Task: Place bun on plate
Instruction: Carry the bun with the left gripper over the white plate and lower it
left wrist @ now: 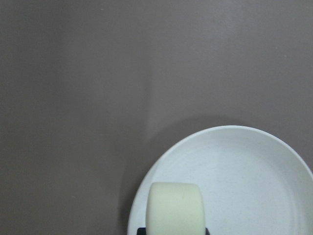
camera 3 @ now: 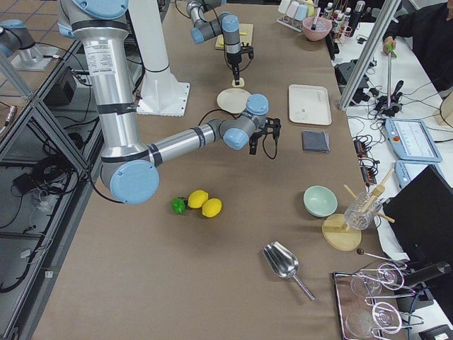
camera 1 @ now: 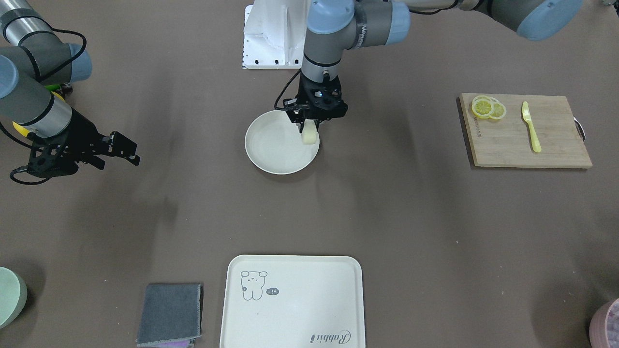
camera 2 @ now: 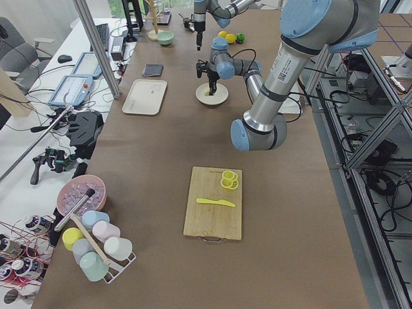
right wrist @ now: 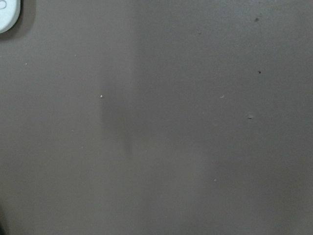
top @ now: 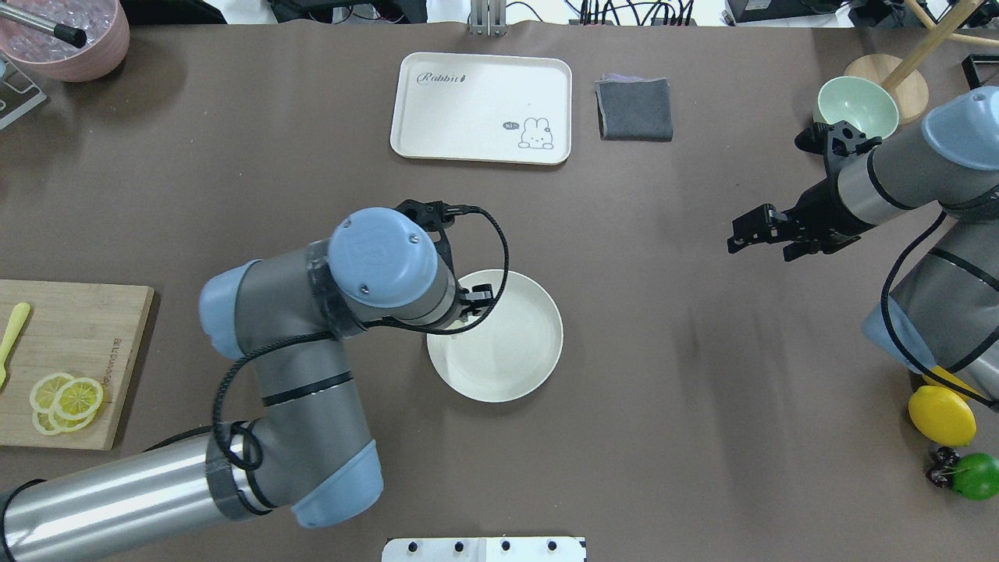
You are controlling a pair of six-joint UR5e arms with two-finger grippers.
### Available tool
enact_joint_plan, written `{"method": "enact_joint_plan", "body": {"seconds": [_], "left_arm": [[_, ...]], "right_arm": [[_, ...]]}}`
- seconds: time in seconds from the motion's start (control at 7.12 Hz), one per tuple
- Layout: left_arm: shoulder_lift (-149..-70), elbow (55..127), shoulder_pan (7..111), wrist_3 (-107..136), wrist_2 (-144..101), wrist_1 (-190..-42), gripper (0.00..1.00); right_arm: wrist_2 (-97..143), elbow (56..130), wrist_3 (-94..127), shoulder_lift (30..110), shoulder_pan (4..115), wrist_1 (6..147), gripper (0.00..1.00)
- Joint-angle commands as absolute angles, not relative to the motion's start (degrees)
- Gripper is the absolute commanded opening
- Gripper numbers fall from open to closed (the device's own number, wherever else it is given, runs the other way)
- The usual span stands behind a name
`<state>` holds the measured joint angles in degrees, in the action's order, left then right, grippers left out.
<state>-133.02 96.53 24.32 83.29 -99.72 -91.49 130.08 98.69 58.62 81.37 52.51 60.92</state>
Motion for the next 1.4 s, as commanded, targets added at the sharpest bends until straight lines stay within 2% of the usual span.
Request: {"method": "enact_joint_plan", "body": {"seconds": [0.0,0.42,0.56,0.7,0.84,0.98,1.26], "left_arm": [[-138.42,89.49,20.85,86.04,-96.69,-92.19,0.42],[-138.87,85.44,20.04,86.31,-96.06,-94.74,0.44],[-138.95,85.43,20.04,86.31,-96.06,-95.01,0.56],[-138.87,85.43,20.04,86.05,-96.06,-95.01,0.86],[-138.61,85.78,20.04,85.87,-96.06,-94.84,0.98],[-138.08,87.00,20.82,85.61,-96.15,-94.49,0.98],[-124.89,100.90,26.25,72.41,-98.86,-93.70,0.98]], "right_arm": [[130.25,98.53,56.95,82.53,53.70,60.99,1.00],[130.17,97.73,56.95,82.53,53.61,60.47,1.00],[130.25,97.91,56.95,82.53,53.70,60.47,1.00],[130.25,97.91,56.95,82.62,53.70,60.47,1.00],[130.25,98.08,56.95,82.62,53.88,60.47,1.00],[130.34,98.26,56.95,82.53,54.31,60.73,1.00],[133.31,97.56,51.29,82.88,59.21,61.87,1.00]]}}
